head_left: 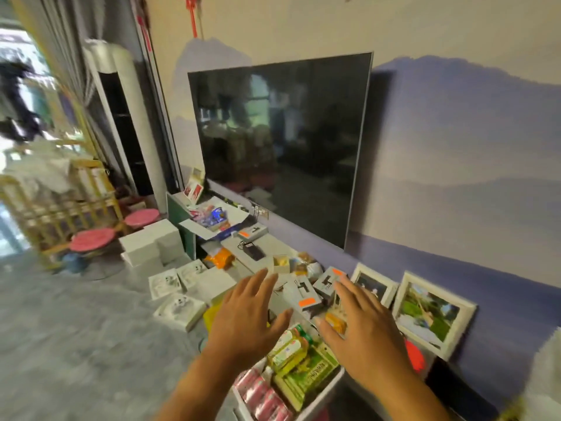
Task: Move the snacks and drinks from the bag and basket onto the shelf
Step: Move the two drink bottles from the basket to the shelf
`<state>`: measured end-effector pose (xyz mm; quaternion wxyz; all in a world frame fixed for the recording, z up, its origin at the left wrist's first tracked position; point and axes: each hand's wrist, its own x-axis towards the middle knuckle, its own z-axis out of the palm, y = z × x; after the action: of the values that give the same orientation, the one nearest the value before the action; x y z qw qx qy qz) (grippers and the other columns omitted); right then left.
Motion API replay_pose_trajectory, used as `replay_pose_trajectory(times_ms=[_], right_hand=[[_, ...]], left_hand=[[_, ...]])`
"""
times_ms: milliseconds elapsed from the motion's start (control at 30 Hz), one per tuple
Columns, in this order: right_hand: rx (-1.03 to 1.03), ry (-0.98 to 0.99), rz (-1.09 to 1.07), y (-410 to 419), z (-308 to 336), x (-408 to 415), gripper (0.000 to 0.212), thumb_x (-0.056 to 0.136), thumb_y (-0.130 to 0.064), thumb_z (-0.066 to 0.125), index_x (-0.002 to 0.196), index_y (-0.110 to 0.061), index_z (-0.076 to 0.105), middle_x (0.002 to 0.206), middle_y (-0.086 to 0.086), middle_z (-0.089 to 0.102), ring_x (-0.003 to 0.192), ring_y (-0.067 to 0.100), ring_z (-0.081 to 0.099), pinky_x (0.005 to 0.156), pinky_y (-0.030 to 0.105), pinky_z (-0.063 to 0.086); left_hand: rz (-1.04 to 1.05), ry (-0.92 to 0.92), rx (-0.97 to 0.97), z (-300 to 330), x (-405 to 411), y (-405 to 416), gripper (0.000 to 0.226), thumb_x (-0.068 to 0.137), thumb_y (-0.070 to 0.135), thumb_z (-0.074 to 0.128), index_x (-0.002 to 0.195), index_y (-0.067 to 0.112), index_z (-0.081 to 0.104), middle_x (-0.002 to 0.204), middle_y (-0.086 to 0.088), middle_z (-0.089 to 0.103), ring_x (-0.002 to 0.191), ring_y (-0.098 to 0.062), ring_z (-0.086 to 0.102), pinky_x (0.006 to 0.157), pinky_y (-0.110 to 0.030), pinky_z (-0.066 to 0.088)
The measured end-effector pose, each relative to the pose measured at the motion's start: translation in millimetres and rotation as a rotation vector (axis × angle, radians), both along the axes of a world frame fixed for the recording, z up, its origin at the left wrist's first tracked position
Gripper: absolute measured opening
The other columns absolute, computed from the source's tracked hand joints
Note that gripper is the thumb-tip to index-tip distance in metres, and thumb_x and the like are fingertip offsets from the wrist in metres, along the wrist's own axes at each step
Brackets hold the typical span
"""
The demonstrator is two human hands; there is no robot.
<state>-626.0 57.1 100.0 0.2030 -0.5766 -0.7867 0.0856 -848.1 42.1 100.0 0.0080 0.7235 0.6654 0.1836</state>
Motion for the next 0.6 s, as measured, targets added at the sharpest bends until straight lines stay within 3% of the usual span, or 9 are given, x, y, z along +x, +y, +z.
replay_pose_trajectory(times_ms=[367,533,600], right_hand=[[-0.143,0.033,-0.117,126.9,-55.3,-7.5,0.081,0.085,-0.078,0.028,0.153,-0.037,0.011,0.163,-0.014,0.010,0.149,0.013,0.014,0.118,0.038,0.027],[-0.203,0.045,-0.229,148.4,-81.6,-6.2,0.101,0.070,-0.091,0.002,0.153,-0.035,0.015,0.163,-0.013,0.015,0.148,0.012,0.017,0.117,0.040,0.032],[-0.227,0.053,-0.281,152.8,-95.0,-11.6,0.098,0.072,-0.091,0.005,0.153,-0.037,0.014,0.163,-0.014,0.015,0.148,0.011,0.018,0.117,0.036,0.031]], left_hand=[[-0.029,0.041,-0.124,-43.3,-41.4,134.4,0.084,0.082,0.083,0.011,0.153,0.038,0.013,0.163,0.009,0.017,0.147,-0.017,0.021,0.117,-0.044,0.029],[-0.141,0.025,-0.193,-72.7,-39.9,191.1,0.084,0.081,0.082,0.014,0.153,0.038,0.014,0.163,0.010,0.017,0.147,-0.017,0.022,0.116,-0.043,0.031],[-0.219,0.025,-0.205,-87.0,-39.5,215.2,0.082,0.084,0.080,0.020,0.153,0.036,0.017,0.162,0.010,0.019,0.146,-0.016,0.023,0.115,-0.041,0.030]])
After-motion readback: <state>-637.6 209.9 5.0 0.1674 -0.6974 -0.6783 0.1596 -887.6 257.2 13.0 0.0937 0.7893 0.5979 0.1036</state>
